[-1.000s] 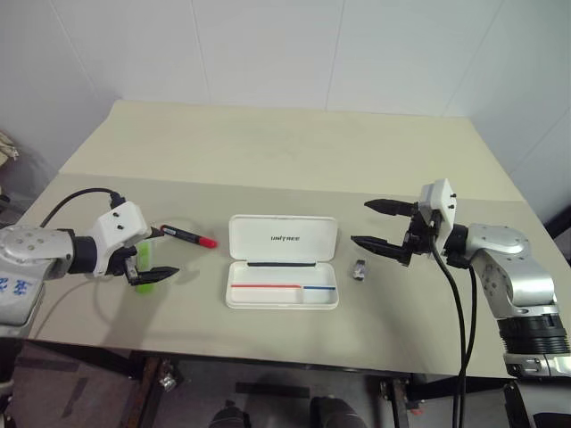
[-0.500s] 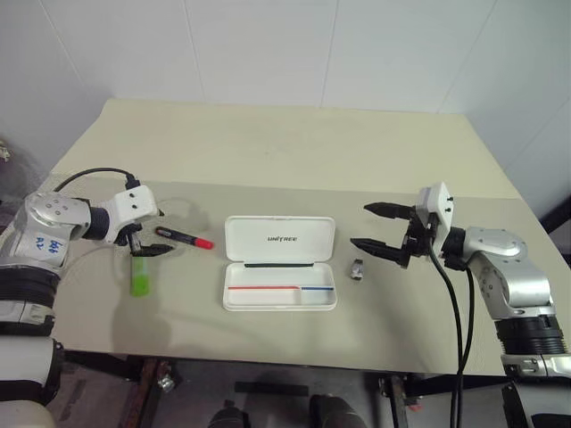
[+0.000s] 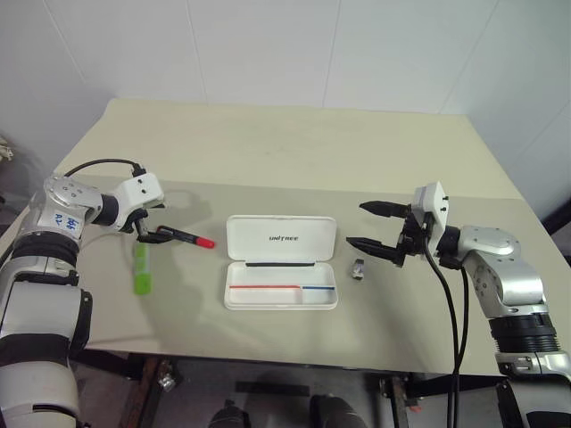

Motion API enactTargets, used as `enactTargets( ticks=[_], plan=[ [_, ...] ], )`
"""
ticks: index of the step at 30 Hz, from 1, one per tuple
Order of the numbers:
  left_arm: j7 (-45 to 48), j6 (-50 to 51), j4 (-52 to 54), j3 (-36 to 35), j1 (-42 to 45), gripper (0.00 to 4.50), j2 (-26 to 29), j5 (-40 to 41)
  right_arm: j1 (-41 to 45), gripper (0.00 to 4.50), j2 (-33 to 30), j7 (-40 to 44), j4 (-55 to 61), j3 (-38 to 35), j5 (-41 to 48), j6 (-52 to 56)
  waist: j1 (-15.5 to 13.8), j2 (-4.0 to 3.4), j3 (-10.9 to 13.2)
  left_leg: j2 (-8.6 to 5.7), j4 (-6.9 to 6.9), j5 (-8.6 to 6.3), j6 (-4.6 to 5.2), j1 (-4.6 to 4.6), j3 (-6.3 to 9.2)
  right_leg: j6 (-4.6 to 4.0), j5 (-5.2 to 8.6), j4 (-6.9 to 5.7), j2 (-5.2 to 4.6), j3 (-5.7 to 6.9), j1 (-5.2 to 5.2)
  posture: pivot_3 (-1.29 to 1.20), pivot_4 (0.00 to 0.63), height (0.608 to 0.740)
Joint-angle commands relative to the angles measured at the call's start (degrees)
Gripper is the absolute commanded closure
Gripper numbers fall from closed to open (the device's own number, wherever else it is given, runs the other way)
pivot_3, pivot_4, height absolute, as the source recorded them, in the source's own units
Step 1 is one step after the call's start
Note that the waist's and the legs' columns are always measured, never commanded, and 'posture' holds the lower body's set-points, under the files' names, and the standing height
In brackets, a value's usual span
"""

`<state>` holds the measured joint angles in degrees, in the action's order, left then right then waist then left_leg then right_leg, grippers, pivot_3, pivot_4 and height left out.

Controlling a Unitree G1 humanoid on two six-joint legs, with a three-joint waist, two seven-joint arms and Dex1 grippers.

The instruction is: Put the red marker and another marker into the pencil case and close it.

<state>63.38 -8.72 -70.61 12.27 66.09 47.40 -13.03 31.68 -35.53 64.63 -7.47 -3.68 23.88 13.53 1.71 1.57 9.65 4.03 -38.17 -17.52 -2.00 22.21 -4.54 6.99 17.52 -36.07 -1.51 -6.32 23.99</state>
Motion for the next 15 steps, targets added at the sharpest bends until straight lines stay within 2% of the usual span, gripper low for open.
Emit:
enactTargets(
  ticks=[1,14,15],
  plan=[
    [2.57,1.61,-2.25,-0.37,2.28,0.05,-0.05,-0.74,0.21,0.00,-0.48,0.05,1.14,-1.07,0.46,-1.06,0.14,0.00,0.00,0.00,0.00,0.01,-0.03,0.00,-0.03,0.00,0.00,0.00,0.00,0.00,0.01,0.00,0.150,0.740],
    [-2.63,5.52,-6.30,-0.29,4.42,0.05,-3.03,-4.14,-0.64,0.00,0.05,-1.51,2.68,-0.97,0.62,-0.41,0.03,0.01,0.00,0.01,-0.02,-0.02,0.03,0.00,-0.06,0.06,-0.03,-0.02,-0.01,0.00,0.03,0.00,0.150,0.740],
    [-3.03,5.50,-6.45,0.07,4.41,0.23,-3.18,-4.73,-0.73,0.00,0.02,-1.60,2.80,-0.97,0.67,-0.38,0.03,0.00,0.00,0.01,-0.02,-0.02,0.03,0.00,-0.06,0.06,-0.03,-0.02,-0.01,0.00,0.03,0.00,0.150,0.740]
  ],
)
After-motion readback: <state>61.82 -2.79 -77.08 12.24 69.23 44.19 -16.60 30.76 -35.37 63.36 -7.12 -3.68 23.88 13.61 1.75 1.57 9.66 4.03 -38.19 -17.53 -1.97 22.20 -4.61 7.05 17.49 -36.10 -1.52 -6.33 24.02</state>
